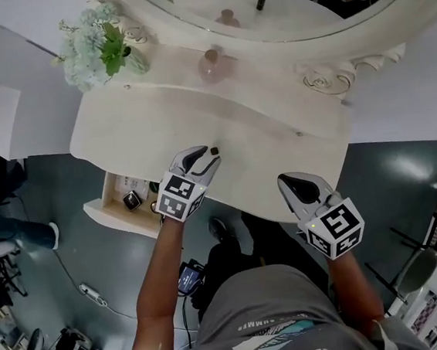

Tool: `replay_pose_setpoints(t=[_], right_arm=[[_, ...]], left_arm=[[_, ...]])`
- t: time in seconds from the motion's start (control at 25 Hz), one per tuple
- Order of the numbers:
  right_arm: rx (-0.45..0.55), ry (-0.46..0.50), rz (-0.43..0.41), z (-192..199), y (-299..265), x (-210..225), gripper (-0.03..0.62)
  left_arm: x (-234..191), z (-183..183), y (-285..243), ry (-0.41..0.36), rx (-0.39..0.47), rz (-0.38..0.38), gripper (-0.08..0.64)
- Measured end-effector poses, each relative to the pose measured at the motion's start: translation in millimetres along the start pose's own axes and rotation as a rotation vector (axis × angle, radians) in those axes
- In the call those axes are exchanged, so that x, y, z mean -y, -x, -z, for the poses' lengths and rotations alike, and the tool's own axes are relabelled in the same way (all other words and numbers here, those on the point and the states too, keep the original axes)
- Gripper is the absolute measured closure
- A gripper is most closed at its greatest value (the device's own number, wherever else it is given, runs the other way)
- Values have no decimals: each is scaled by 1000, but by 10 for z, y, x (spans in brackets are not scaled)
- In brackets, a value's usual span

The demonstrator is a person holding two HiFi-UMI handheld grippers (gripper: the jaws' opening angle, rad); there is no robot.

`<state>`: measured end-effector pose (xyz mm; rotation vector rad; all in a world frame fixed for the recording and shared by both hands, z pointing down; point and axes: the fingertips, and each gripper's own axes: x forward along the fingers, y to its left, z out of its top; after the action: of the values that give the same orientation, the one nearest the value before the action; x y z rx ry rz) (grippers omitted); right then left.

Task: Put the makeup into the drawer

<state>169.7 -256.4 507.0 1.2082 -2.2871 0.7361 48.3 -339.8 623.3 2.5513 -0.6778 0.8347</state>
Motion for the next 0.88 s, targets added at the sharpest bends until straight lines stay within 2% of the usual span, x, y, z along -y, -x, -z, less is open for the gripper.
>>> replay_pose_setpoints(t=[0.2, 0.4, 0.6, 0.88], right_arm=[[-14, -5, 3, 41, -17, 57, 591], [-29, -4, 1, 82, -35, 77, 591], [-41, 5, -6, 79, -78, 53, 591], [-53, 26, -24, 59, -154, -34, 591]], left_arm=[[-41, 106, -171, -11, -34, -4, 379], [-61, 209, -287, -22, -62, -10, 379], [-123, 254, -308, -4, -42, -25, 453], [-203, 296, -197, -18, -32, -53, 457]])
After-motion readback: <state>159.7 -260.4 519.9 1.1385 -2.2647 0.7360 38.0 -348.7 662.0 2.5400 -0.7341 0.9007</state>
